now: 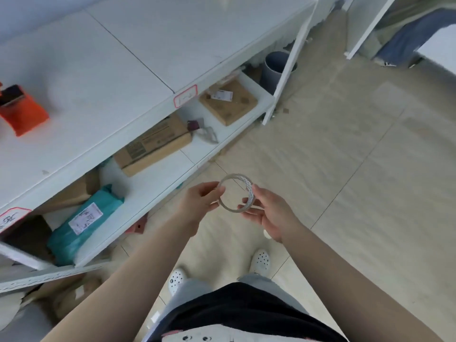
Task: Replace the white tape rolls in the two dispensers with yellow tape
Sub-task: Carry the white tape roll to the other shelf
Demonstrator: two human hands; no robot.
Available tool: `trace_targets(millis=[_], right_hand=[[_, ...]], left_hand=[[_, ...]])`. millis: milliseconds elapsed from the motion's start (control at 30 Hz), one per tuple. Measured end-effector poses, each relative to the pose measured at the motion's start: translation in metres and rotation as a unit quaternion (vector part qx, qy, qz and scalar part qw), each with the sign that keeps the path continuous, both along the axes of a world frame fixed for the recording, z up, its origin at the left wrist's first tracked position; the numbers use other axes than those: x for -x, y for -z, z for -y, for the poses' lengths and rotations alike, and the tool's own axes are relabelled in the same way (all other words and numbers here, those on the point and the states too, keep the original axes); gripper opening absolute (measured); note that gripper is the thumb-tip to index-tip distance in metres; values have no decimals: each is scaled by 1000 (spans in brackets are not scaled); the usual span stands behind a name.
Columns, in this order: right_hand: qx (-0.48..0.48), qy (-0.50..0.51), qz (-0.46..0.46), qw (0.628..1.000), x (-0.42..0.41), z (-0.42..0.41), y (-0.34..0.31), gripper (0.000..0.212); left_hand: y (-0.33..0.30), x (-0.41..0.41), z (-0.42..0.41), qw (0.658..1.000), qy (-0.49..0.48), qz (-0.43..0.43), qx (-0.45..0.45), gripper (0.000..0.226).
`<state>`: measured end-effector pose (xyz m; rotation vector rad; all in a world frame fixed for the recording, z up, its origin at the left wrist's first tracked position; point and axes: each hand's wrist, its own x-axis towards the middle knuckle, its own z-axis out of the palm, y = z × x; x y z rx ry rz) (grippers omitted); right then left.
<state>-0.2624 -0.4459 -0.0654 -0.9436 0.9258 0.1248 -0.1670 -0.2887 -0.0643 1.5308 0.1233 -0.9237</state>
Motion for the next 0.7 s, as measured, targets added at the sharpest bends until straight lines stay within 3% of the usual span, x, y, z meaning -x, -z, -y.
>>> trace_targets(millis=[167,367,700], right_hand=[[-14,13,-4,1000,32,103,1,29],[-20,39,-3,999,44,200,-10,26],[-4,75,-13,997,-7,330,-7,40]], left_hand=[[4,22,104,1000,1,-26,1,32],[-3,27,204,999,31,-22,3,18],[2,-39,345,996,86,-32,-5,27]])
